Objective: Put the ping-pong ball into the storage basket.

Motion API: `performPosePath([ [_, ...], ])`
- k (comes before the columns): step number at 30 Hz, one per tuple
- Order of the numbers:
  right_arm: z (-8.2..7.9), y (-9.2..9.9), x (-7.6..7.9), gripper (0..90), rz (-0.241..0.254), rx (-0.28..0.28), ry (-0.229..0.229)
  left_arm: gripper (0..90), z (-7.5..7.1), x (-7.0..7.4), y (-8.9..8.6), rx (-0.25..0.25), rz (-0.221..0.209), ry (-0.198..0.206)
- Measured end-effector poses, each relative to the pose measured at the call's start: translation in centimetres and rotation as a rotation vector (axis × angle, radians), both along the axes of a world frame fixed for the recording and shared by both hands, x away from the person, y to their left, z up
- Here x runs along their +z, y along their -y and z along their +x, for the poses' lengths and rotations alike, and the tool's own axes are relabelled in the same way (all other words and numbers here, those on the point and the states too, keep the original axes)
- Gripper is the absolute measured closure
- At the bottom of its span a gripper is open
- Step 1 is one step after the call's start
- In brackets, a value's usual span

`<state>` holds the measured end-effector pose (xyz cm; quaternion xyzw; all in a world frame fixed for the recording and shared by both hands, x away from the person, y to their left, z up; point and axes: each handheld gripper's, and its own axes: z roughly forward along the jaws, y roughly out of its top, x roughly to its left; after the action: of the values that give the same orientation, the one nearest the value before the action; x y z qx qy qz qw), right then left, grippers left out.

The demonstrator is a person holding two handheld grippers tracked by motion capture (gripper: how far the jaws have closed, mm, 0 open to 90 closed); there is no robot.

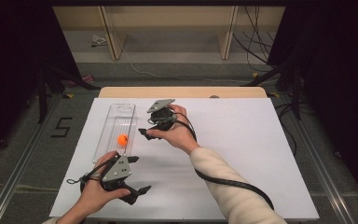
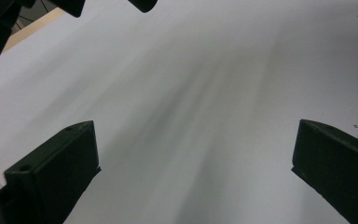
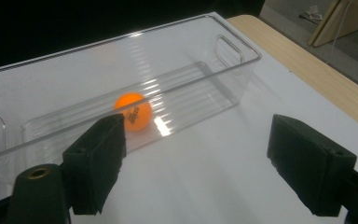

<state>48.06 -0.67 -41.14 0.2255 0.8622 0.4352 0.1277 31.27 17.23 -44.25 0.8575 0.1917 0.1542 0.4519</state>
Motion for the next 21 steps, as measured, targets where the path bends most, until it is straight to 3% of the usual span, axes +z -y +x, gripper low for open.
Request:
performPosePath([
  [21, -0.8, 3.8, -0.3, 19.8, 0.015, -0.038, -0.004, 0.0, 0.0, 0.0, 0.0, 0.006, -0.002, 0.0],
])
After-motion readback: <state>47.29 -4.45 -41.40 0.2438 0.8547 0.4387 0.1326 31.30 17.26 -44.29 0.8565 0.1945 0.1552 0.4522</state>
